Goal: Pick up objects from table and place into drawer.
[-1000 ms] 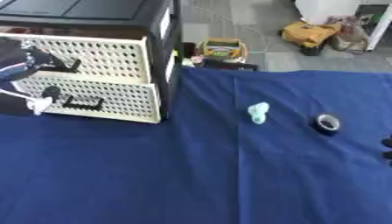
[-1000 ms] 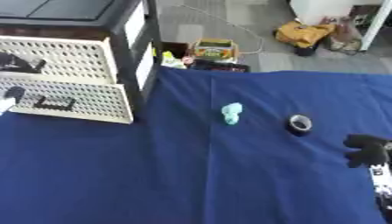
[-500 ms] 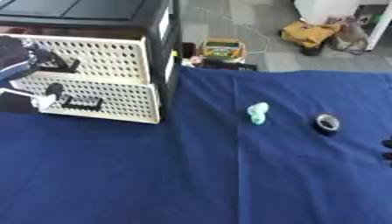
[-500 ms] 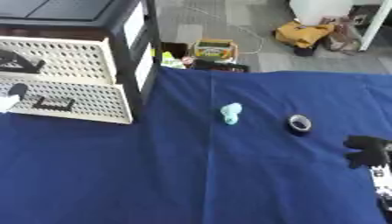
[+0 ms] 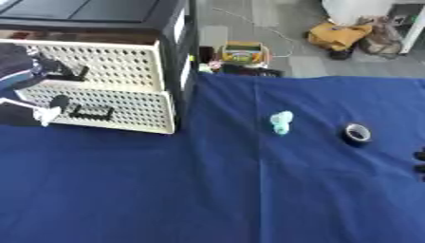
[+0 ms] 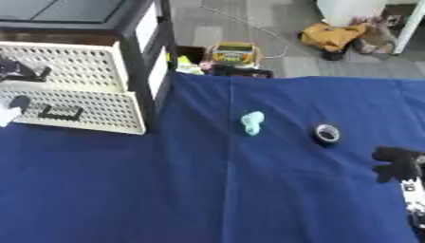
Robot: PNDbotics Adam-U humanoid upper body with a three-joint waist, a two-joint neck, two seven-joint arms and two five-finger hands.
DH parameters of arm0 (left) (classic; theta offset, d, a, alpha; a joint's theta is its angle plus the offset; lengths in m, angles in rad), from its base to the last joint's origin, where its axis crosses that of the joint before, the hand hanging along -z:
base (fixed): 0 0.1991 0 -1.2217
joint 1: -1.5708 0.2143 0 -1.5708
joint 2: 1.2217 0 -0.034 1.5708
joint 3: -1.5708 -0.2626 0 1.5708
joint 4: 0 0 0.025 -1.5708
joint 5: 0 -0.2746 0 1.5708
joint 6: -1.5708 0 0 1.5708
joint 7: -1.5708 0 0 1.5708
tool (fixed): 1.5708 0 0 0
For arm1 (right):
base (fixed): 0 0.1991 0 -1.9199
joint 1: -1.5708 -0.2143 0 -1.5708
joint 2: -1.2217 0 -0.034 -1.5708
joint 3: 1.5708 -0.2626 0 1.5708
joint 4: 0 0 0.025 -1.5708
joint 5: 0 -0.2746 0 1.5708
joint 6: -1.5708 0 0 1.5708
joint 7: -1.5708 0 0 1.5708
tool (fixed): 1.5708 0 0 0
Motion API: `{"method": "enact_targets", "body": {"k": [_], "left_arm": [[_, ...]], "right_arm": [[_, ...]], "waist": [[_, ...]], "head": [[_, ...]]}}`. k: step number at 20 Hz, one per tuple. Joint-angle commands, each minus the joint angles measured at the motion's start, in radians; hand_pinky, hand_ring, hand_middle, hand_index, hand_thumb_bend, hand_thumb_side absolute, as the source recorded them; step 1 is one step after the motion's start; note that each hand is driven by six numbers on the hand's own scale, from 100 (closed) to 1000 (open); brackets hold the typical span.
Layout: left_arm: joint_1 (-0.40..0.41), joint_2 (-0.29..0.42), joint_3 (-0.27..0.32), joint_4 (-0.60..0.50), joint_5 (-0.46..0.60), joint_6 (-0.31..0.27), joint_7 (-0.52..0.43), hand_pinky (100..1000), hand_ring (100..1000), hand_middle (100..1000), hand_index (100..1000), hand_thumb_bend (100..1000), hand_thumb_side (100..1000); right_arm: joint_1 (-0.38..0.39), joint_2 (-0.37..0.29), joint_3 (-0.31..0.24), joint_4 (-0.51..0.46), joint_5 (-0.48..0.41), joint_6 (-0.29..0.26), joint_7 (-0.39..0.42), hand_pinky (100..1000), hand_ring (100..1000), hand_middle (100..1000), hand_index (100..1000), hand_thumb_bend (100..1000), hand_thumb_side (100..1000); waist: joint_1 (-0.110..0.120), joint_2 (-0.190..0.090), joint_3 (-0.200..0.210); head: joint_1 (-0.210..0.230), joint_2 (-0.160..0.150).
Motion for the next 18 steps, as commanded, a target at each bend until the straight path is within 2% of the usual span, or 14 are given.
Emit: {"method": "enact_targets", "body": {"k": [1, 7, 18], "left_arm": [[-0.021, 0.045, 0.017, 0.004, -0.009, -0.031, -0.040, 220, 100, 100, 778, 100, 348], [-0.015, 0.046, 0.026, 0.017, -0.013, -0.061, -0.064, 211, 100, 100, 770, 100, 352], [-0.015, 0.058, 0.041, -0.002, 0.033, -0.053, -0.055, 218, 100, 100, 737, 100, 329]], "right_arm": [[-0.001, -0.025, -0.007, -0.016, -0.008, -0.004, 0.004, 641, 715, 383, 709, 173, 868], [-0.003, -0.028, -0.007, -0.016, -0.009, -0.007, 0.004, 643, 715, 382, 709, 172, 868], [-0.004, -0.022, -0.006, -0.016, -0.006, 0.001, 0.011, 644, 716, 380, 708, 171, 865]], "waist": [[0.005, -0.025, 0.002], [0.010, -0.022, -0.001], [0.010, -0.020, 0.004]], "head": [[-0.006, -0.010], [-0.009, -0.013], [-0.008, -0.008]]}}
